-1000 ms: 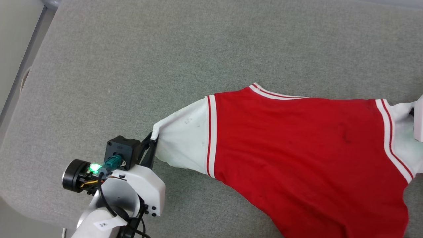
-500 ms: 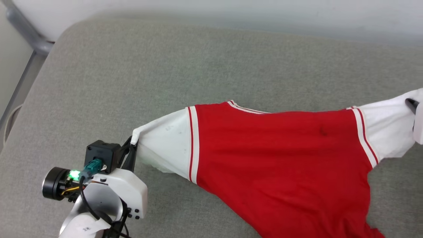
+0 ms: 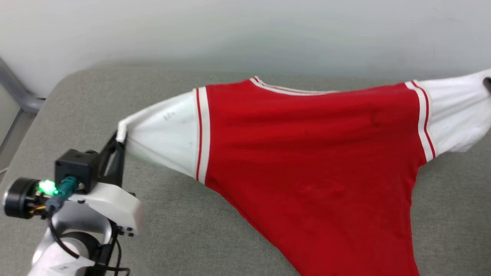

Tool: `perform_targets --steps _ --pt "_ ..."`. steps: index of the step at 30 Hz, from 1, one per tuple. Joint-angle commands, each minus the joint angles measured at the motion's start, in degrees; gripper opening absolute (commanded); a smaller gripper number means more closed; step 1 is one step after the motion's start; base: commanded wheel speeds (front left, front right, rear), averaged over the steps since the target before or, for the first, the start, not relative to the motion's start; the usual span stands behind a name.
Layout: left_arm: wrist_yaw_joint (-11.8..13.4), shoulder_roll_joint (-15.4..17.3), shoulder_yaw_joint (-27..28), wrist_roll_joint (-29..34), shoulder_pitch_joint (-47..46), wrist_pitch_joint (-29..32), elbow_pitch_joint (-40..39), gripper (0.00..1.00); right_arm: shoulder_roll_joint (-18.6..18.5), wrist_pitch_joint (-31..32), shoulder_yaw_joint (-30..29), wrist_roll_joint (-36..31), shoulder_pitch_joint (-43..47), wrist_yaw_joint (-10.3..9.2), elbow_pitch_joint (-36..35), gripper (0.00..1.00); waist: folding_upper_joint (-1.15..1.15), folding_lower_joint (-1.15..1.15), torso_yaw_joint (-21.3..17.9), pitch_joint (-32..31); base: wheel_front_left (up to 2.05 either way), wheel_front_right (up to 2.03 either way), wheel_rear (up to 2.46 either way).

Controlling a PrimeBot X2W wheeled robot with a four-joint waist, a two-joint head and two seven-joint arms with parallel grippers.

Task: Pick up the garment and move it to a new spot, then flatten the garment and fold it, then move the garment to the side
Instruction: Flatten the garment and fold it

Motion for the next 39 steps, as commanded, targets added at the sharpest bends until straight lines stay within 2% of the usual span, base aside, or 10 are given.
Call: perform_targets --steps 1,11,21,30,39 --pt "0.32 0.47 0.76 0.29 -0.8 -0.48 -0.35 0.0 0.31 -0.65 -0.61 0.08 -0.85 -0.08 -0.46 0.0 0.0 0.0 -0.94 -1.04 0.0 0.0 0.0" --pt "-0.36 4.06 5.52 1.25 -6.65 -6.15 -3.04 0.0 3.29 -3.7 -3.3 -0.41 -4.54 -0.08 -6.47 0.0 0.0 0.0 -3.92 -3.5 0.0 0.0 0.0" --pt "-2.53 8.27 9.35 0.8 -14.32 -8.78 -3.39 0.0 5.95 -5.12 -6.32 -2.09 -7.92 -0.08 -11.49 0.0 0.0 0.0 -5.42 -2.92 0.0 0.0 0.0" --pt "-6.36 11.11 9.8 -1.86 -20.33 -7.7 -0.04 0.0 7.79 -7.24 -8.9 -7.74 -13.76 -0.09 -9.94 0.0 0.0 0.0 -6.1 1.88 0.0 0.0 0.0" --pt "-12.74 13.56 7.25 -2.97 -35.5 -6.93 7.27 0.0 9.67 -10.11 -13.33 -12.6 -26.3 -0.1 -4.34 0.0 0.0 0.0 -5.63 13.42 0.0 0.0 0.0"
